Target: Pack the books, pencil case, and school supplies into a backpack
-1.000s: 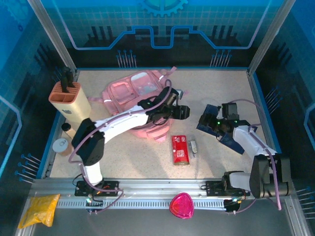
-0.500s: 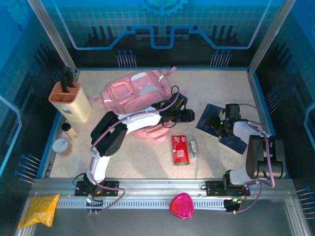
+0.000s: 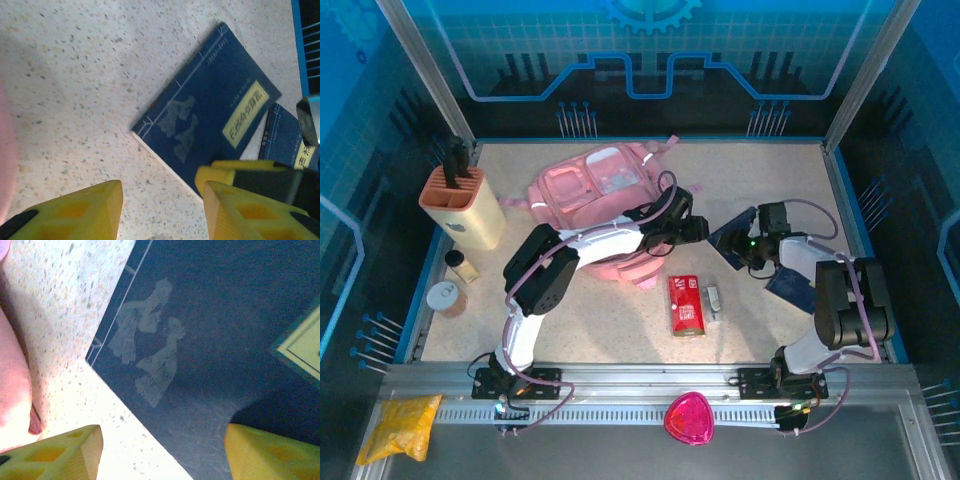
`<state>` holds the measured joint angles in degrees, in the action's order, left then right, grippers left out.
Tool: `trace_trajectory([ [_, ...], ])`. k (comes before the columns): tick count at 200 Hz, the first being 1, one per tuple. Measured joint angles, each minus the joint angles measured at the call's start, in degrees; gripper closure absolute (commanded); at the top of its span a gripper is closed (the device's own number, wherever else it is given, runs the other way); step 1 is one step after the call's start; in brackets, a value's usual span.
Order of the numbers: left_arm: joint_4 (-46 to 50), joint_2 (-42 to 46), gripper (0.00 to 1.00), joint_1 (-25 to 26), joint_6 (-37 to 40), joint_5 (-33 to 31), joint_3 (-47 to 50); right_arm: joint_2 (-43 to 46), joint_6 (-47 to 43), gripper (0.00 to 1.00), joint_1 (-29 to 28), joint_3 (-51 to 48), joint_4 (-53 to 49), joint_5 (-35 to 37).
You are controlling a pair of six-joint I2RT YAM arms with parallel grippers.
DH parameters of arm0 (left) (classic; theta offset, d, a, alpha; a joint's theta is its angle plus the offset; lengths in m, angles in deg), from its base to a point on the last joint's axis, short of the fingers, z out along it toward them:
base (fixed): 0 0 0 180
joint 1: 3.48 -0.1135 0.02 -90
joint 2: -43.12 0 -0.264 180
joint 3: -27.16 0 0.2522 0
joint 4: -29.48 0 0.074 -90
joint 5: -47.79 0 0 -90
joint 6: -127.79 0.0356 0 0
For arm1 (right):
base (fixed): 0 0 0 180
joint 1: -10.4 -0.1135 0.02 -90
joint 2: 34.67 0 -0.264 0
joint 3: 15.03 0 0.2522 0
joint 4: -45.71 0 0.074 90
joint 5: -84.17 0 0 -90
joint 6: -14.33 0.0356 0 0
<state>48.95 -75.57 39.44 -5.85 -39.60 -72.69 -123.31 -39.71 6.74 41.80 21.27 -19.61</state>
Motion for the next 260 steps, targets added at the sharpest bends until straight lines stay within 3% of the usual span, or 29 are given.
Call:
trace_trajectory([
  [82, 0.50, -8.09, 0.55, -0.55, 0.22, 0.92, -7.82, 10.29, -1.99, 0.39, 0.55, -6.67, -8.22, 0.17],
  [119, 3.58, -14.97, 0.56, -0.42, 1.60, 0.92, -18.62, 12.66, -1.51, 0.29, 4.66, -5.79, -8.98, -0.44],
  [171, 8.26, -21.00, 0.57, -0.31, 3.26, 4.17, -26.38, 7.15, 0.70, 0.24, 6.47, -1.38, -6.38, -0.11],
  [224, 11.91, -21.29, 0.61, 0.15, 4.15, 6.73, -26.12, 0.00, 3.08, 0.25, 7.10, 0.72, -4.28, 0.02],
  [260, 11.37, -18.14, 0.65, 0.11, 4.76, 6.93, -20.98, -2.75, 2.58, 0.27, 6.47, 4.02, -4.50, 1.53],
])
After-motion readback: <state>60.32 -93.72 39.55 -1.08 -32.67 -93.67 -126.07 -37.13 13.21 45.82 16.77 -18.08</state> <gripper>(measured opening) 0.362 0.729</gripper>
